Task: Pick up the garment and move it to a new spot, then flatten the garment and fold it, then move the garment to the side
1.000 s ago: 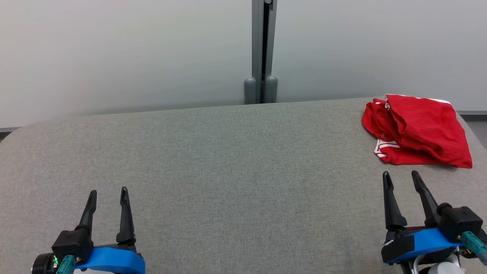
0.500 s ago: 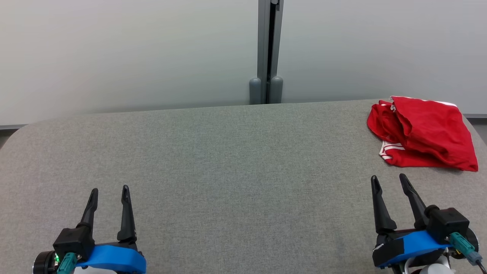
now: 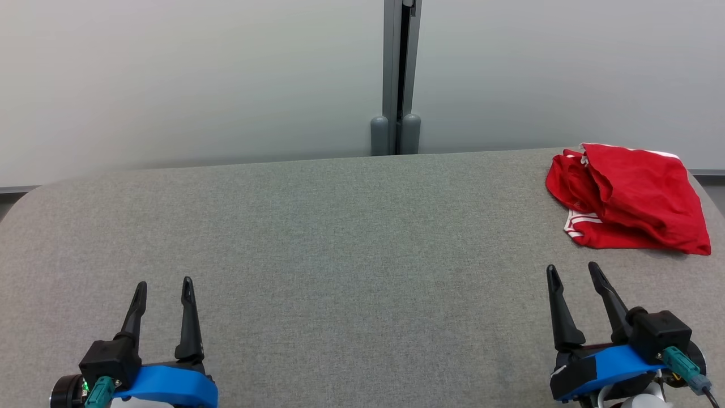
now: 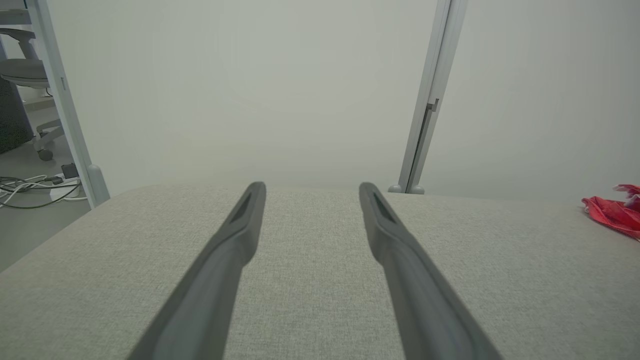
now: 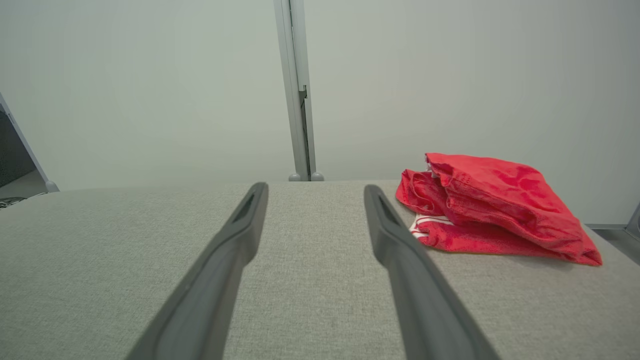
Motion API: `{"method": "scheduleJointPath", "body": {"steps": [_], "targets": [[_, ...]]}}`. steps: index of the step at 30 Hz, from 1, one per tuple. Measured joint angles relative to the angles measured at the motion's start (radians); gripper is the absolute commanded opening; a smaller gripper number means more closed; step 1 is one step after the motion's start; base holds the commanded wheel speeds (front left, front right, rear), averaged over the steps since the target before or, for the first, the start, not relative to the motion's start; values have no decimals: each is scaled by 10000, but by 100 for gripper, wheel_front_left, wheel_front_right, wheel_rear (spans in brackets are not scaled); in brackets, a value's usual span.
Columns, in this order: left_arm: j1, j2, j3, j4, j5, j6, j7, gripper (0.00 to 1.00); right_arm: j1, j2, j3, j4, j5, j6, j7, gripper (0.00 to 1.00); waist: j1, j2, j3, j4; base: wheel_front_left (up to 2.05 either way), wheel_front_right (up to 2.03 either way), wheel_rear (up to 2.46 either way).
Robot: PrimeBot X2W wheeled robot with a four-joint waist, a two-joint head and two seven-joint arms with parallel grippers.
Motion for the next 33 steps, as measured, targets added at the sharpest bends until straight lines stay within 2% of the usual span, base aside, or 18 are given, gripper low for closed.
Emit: {"method": "scheduleJointPath", "body": {"steps": [3, 4, 11, 33], "targets": [[23, -6, 6, 31, -15, 0, 0, 100, 16, 4, 13, 69, 17, 0, 6, 100, 0, 0, 4, 0, 0, 0, 0], [23, -6, 6, 31, -15, 0, 0, 0, 16, 4, 13, 69, 17, 0, 6, 0, 0, 0, 4, 0, 0, 0, 0], [534, -128, 21, 617, -163, 0, 171, 0, 319, 77, 4, 650, 165, 0, 155, 0, 0, 0, 7, 2, 0, 0, 0], [398, -136, 71, 282, -4274, 0, 1149, 0, 312, 79, -213, 380, 4230, -2, 1131, 0, 1, 0, 36, 36, 0, 0, 0]]}}
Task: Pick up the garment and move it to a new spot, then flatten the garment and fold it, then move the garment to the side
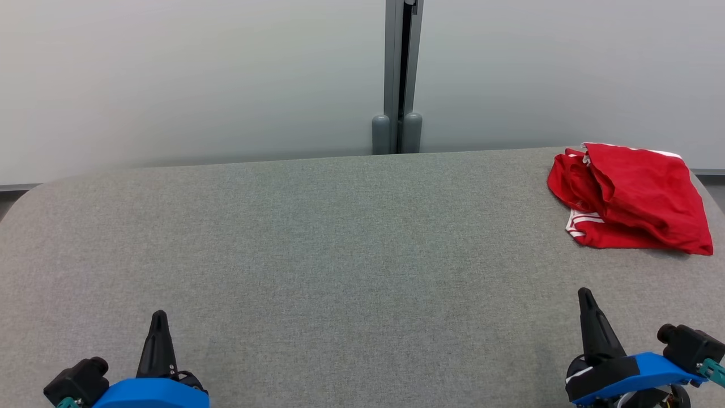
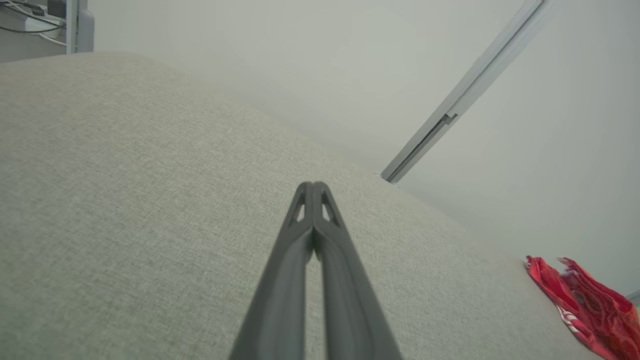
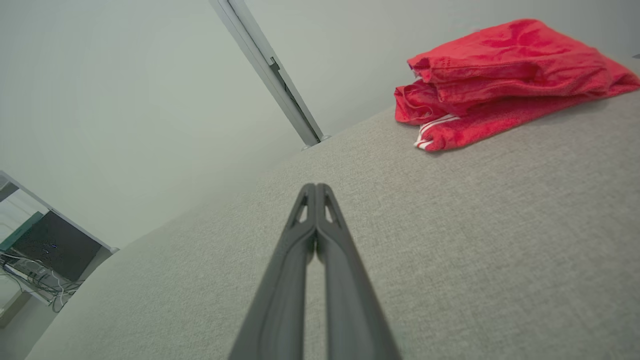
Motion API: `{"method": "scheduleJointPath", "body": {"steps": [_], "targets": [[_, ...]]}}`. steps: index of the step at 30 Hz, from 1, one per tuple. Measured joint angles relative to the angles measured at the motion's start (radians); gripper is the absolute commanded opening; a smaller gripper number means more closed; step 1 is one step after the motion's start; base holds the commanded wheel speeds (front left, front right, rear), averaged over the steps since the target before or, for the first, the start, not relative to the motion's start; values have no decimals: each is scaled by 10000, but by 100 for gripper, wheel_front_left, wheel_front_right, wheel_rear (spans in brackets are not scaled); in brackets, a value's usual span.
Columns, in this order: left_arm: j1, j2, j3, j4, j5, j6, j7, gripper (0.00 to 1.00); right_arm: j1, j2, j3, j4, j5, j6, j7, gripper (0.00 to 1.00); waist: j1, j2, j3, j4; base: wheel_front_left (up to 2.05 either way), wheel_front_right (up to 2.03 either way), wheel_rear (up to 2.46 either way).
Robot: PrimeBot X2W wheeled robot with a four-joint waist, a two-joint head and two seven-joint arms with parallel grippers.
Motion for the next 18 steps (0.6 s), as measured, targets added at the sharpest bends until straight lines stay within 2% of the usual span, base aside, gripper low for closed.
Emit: {"method": "scheduleJointPath", "body": {"steps": [18], "targets": [[-249, 10, 58, -251, -2819, 0, 688, 0, -57, -2, -186, -228, 2786, 0, 690, 0, 0, 0, 25, 29, 0, 0, 0]]}}
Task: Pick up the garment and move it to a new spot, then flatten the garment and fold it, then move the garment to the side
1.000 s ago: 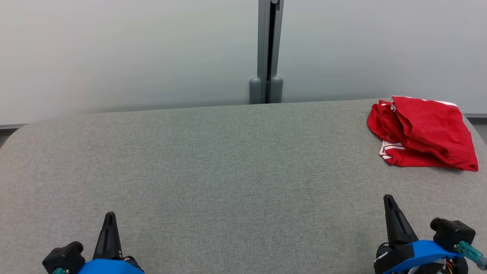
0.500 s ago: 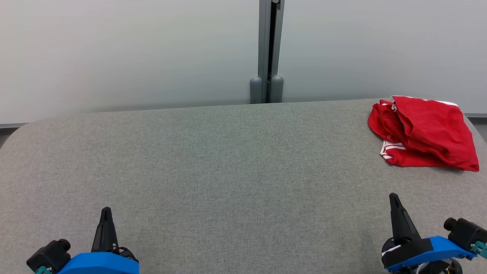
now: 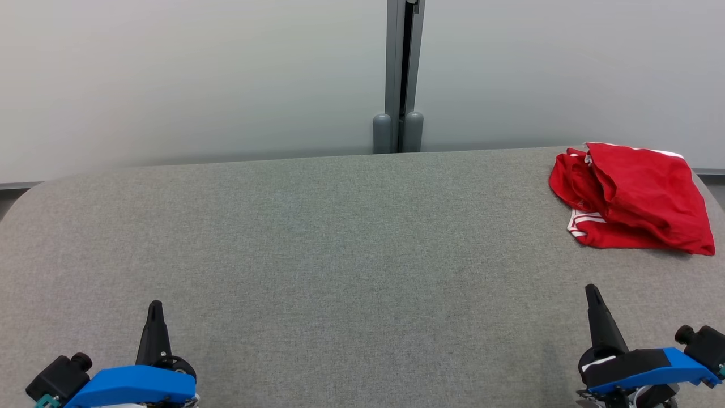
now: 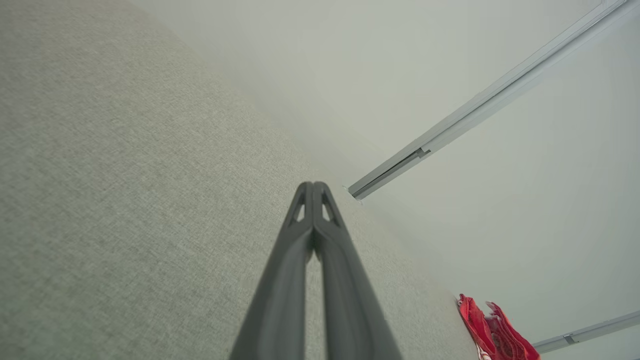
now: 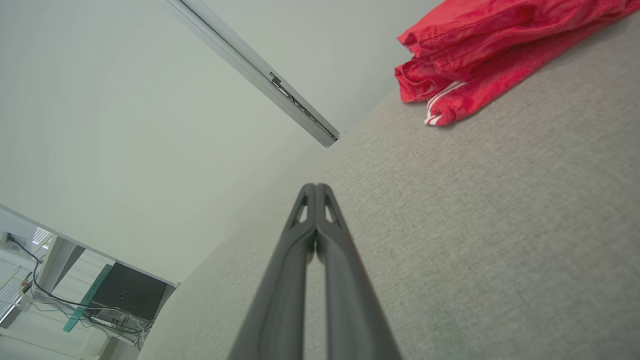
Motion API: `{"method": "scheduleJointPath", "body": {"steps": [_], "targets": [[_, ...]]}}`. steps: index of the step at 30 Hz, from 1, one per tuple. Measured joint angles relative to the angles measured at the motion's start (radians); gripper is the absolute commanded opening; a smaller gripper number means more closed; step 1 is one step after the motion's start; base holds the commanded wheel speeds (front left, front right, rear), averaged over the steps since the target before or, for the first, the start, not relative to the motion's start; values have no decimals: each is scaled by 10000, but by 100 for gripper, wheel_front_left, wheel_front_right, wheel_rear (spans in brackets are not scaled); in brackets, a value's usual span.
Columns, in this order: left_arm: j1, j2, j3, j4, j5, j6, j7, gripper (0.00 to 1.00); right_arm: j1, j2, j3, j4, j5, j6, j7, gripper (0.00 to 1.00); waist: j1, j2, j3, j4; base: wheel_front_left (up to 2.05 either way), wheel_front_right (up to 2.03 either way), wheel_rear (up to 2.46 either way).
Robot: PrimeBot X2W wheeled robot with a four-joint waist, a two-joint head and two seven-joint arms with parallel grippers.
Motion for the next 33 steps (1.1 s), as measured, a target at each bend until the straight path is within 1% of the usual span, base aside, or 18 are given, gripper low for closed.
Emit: {"method": "scheduleJointPath", "body": {"steps": [17, 33], "targets": [[-151, 10, 52, -201, -2094, 0, 531, 0, -85, -6, -111, -155, 2092, 0, 529, 0, 0, 1, 22, 26, 0, 0, 0], [-316, 23, 107, -353, -3789, 0, 936, 0, -120, -12, -222, -297, 3760, 0, 920, 0, 0, 1, 43, 50, 0, 0, 0]]}}
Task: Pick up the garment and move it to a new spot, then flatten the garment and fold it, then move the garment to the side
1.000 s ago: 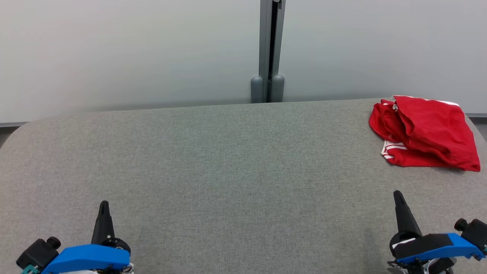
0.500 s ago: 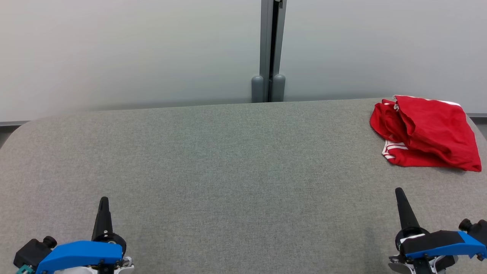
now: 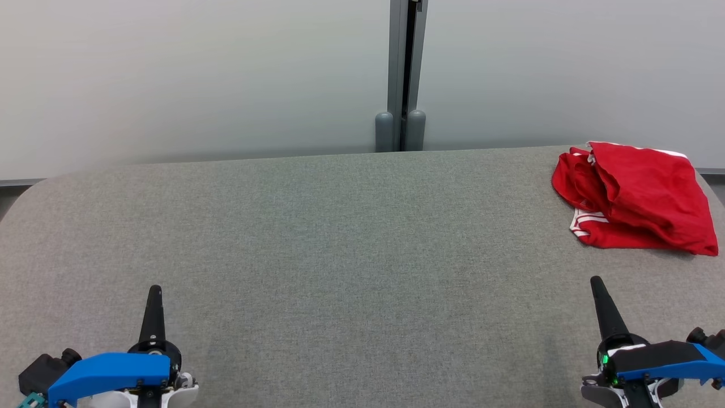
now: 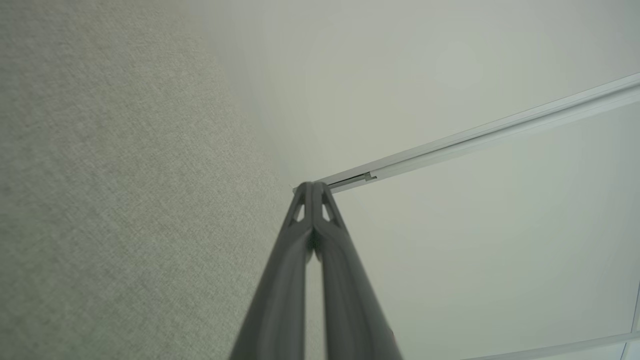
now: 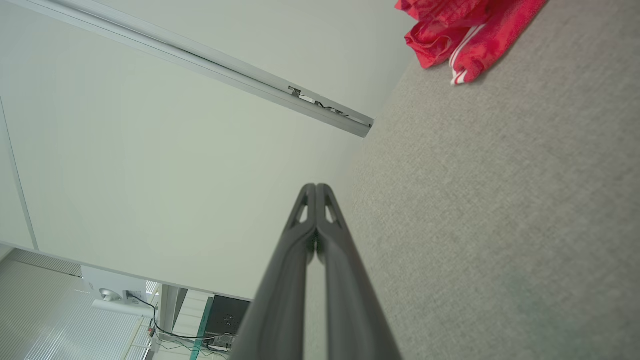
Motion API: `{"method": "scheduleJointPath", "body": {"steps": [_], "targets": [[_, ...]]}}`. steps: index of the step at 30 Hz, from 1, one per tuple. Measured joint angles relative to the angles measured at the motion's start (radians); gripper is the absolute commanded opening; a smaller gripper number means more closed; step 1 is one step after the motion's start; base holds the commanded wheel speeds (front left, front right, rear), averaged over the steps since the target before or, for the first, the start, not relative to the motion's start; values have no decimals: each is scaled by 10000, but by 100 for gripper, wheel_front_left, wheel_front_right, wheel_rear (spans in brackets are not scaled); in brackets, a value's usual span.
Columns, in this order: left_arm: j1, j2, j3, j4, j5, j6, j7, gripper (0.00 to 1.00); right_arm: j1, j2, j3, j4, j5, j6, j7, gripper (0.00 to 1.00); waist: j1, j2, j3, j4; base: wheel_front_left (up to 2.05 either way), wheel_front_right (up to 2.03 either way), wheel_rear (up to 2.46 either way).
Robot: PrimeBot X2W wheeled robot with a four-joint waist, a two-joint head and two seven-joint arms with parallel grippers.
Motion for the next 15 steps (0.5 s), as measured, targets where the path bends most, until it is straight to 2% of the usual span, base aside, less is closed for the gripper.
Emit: {"method": "scheduleJointPath", "body": {"steps": [15], "targets": [[-148, 10, 38, -138, -1386, 0, 345, 0, -88, -6, -90, -105, 1384, 0, 357, 0, 0, 0, 20, 23, 0, 0, 0]]}}
